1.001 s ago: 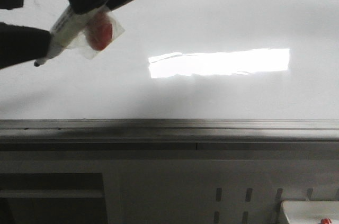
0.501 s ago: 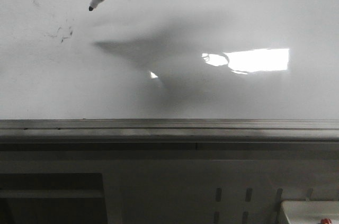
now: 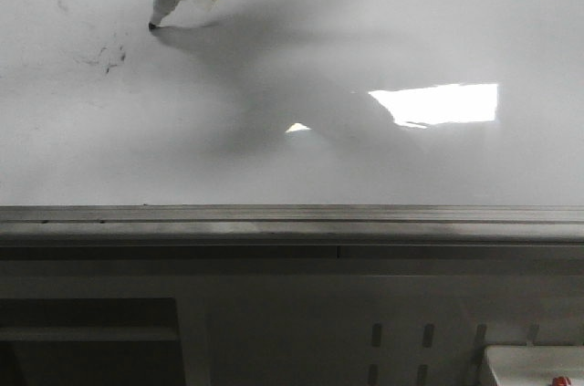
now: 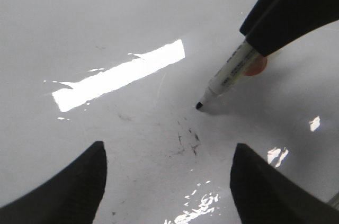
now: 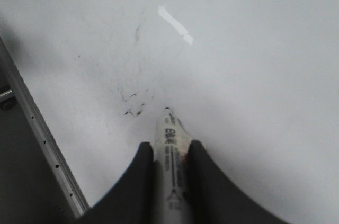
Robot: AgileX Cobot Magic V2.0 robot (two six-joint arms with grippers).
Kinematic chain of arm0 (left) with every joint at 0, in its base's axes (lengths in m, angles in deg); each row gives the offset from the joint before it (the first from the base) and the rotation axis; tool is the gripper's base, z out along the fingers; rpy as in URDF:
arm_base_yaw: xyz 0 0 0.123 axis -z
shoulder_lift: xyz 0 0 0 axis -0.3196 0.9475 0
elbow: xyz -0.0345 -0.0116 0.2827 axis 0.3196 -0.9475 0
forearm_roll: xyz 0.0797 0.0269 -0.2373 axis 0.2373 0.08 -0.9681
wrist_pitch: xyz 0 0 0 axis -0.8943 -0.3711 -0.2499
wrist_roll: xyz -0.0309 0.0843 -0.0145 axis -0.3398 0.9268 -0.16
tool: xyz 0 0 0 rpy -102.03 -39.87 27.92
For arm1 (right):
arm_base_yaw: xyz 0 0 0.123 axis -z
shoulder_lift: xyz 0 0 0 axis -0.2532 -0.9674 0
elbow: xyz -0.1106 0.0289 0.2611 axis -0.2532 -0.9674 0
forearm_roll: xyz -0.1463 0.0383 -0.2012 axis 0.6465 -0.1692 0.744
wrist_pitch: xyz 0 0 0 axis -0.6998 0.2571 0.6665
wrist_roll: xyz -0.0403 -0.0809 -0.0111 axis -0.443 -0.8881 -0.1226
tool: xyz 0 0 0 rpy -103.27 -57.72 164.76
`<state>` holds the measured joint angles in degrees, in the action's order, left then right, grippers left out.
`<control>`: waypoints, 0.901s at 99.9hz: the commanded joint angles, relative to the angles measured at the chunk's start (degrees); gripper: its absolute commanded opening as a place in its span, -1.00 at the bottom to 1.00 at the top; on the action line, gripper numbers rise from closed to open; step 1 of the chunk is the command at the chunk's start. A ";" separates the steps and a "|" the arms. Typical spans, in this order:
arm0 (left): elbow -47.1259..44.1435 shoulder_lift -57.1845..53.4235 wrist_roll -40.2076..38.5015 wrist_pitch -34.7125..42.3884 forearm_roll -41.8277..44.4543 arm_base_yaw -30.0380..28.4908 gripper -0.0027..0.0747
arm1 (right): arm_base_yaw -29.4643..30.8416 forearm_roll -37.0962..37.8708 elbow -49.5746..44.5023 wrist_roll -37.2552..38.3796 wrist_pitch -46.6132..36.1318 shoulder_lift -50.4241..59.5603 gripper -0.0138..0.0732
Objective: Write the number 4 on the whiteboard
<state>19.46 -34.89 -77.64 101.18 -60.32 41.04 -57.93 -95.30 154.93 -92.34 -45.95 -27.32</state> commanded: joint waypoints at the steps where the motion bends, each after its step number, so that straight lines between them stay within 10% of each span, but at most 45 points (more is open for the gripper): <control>1: 1.63 -0.25 -0.67 3.91 -1.33 -0.88 0.26 | 0.42 0.28 1.83 -0.56 -1.94 1.51 -0.83; 90: 1.63 -0.25 -0.67 4.24 -1.13 -1.62 0.26 | 6.69 -0.42 -6.16 1.40 5.24 7.08 -0.78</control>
<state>19.46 -34.89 -77.64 101.41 -60.32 39.62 -52.89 -98.69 148.54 -91.15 -39.04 -22.12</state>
